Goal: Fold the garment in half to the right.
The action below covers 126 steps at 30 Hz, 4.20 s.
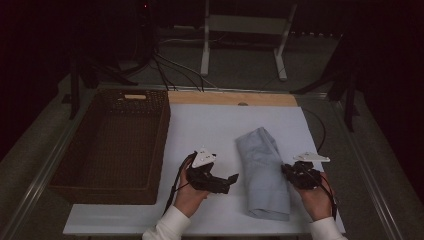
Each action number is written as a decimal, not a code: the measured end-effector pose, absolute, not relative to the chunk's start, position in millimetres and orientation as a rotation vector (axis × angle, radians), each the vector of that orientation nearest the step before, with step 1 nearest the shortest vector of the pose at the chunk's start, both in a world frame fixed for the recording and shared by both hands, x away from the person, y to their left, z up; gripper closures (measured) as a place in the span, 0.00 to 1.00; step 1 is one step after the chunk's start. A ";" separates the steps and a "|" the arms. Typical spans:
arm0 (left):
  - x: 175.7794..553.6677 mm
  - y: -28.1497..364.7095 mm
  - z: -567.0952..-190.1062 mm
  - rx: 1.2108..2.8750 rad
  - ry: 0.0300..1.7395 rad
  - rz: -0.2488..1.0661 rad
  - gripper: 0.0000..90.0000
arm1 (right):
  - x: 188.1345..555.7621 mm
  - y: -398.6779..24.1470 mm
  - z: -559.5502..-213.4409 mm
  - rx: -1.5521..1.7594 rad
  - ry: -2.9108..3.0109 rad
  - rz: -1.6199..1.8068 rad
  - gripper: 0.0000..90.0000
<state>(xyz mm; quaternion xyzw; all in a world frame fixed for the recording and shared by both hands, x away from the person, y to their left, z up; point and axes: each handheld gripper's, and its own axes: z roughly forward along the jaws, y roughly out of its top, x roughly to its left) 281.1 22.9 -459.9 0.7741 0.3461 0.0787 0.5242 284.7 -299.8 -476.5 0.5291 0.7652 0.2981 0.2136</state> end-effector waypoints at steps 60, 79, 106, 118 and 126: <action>280.5 23.7 -458.0 1.851 0.826 0.194 0.01 | 228.4 -291.9 -493.3 1.416 2.177 0.723 0.91; 281.8 -5.9 -468.9 1.917 0.841 0.143 0.07 | 228.2 -295.5 -501.5 1.475 2.174 0.709 0.75; 281.3 -52.8 -495.0 1.995 0.846 0.087 0.12 | 231.0 -301.3 -502.3 1.530 2.156 0.741 0.62; 278.3 -58.5 -504.0 2.053 0.846 0.073 0.21 | 231.8 -301.8 -502.3 1.535 2.161 0.746 0.61; 276.8 -56.5 -504.9 2.062 0.838 0.016 0.51 | 234.0 -300.9 -502.7 1.535 2.175 0.743 0.62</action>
